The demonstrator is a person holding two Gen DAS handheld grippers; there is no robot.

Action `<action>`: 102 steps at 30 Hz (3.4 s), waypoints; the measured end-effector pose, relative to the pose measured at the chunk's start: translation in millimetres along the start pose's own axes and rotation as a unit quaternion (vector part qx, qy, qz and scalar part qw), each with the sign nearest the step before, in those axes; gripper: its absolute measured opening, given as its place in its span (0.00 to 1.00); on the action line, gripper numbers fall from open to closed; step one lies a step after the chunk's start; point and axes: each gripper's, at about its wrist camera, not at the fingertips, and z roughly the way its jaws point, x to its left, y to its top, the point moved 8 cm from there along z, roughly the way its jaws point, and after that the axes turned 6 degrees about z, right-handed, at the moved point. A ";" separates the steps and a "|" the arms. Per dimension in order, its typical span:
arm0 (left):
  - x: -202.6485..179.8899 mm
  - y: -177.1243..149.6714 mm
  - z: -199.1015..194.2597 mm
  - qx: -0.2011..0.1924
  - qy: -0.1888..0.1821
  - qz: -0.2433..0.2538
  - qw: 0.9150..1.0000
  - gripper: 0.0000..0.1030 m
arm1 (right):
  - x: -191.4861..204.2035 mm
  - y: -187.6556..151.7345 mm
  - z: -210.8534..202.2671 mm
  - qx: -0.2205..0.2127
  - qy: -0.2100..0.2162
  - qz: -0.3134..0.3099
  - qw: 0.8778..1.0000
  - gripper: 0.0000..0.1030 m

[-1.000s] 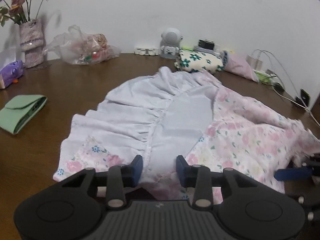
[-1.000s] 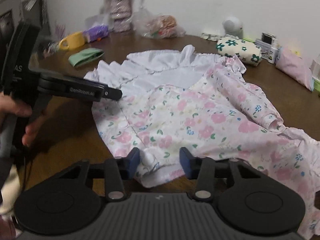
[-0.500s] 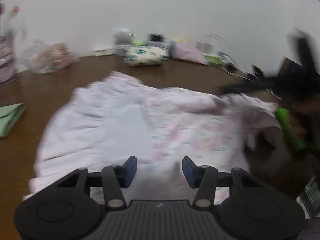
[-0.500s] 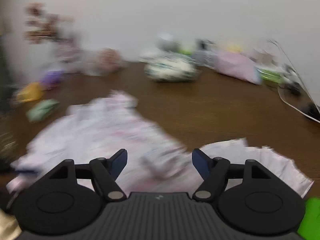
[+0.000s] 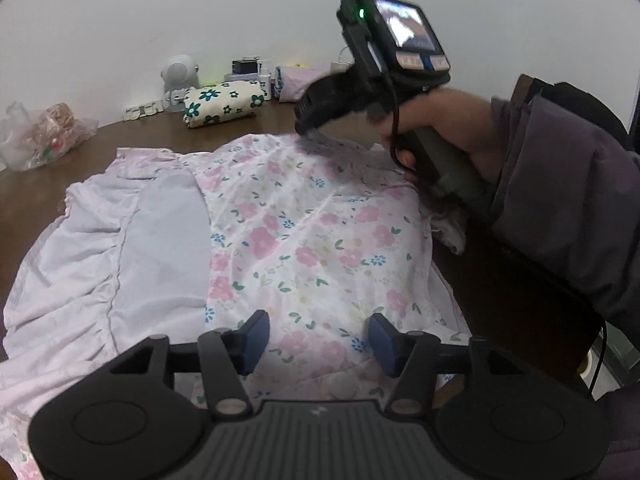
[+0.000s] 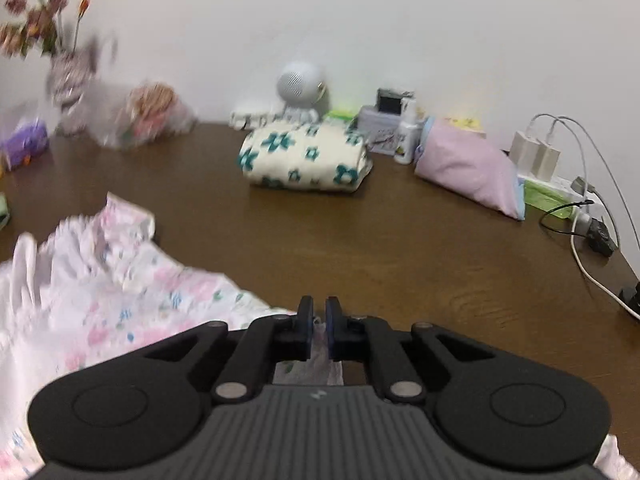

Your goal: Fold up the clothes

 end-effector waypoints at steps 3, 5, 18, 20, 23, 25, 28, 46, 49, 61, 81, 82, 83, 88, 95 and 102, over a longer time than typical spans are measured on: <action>0.5 0.5 -0.7 0.000 -0.007 -0.005 1.000 0.60 | -2.1 2.0 -37.3 -0.024 0.018 0.017 0.999 0.30; 5.4 2.2 -2.2 0.002 -0.018 -0.028 0.999 0.60 | -7.4 -12.1 -61.9 0.006 0.048 0.046 0.998 0.44; 22.1 5.8 -6.0 -0.010 -0.022 -0.066 0.998 0.60 | -37.7 -94.2 -127.6 0.045 -0.031 0.003 0.998 0.35; 32.6 0.4 -20.0 -0.023 -0.029 -0.082 0.996 0.60 | -25.7 -97.7 -145.7 0.033 0.023 -0.002 0.999 0.39; 44.6 -9.7 -44.9 -0.036 -0.034 -0.088 0.995 0.62 | -8.2 -110.5 -167.8 0.033 0.100 -0.006 0.994 0.40; 47.6 -19.3 -61.2 -0.038 -0.029 -0.070 0.996 0.66 | 5.3 -127.5 -178.0 0.048 0.153 -0.013 0.987 0.46; 41.7 -34.0 -84.6 -0.052 -0.039 -0.006 0.998 0.70 | 27.8 -151.1 -188.9 0.058 0.205 -0.050 0.976 0.53; 79.2 -71.2 -87.3 -0.050 -0.065 -0.006 0.997 0.05 | 63.5 -182.3 -208.4 0.057 0.193 -0.151 0.968 0.14; 75.5 -71.3 -96.1 -0.056 -0.061 0.019 0.996 0.12 | 61.0 -186.4 -217.7 0.068 0.195 -0.165 0.964 0.14; 83.7 -72.1 -86.0 -0.068 -0.055 0.058 0.994 0.07 | 53.0 -181.8 -214.8 0.082 0.205 -0.160 0.962 0.06; 62.0 -1.8 -113.4 -0.081 -0.108 0.173 0.975 0.03 | 89.7 -166.9 -215.2 0.017 0.276 -0.202 0.940 0.57; 61.9 -1.4 -113.7 -0.081 -0.107 0.174 0.976 0.03 | 98.3 -171.2 -211.6 0.018 0.274 -0.214 0.937 0.57; 61.7 -1.2 -114.3 -0.082 -0.105 0.173 0.976 0.03 | 106.1 -173.9 -209.0 0.018 0.275 -0.221 0.936 0.57; 63.6 -4.7 -120.8 -0.085 -0.093 0.166 0.978 0.03 | 130.7 -180.5 -196.6 0.004 0.242 -0.251 0.937 0.47; 66.2 -28.0 -112.0 -0.047 -0.045 0.176 0.982 0.03 | 86.7 -175.5 -197.1 0.030 0.220 -0.187 0.957 0.11; 70.6 -44.6 -104.0 -0.041 -0.010 0.139 0.989 0.20 | 72.6 -170.7 -206.1 0.030 0.212 -0.166 0.963 0.06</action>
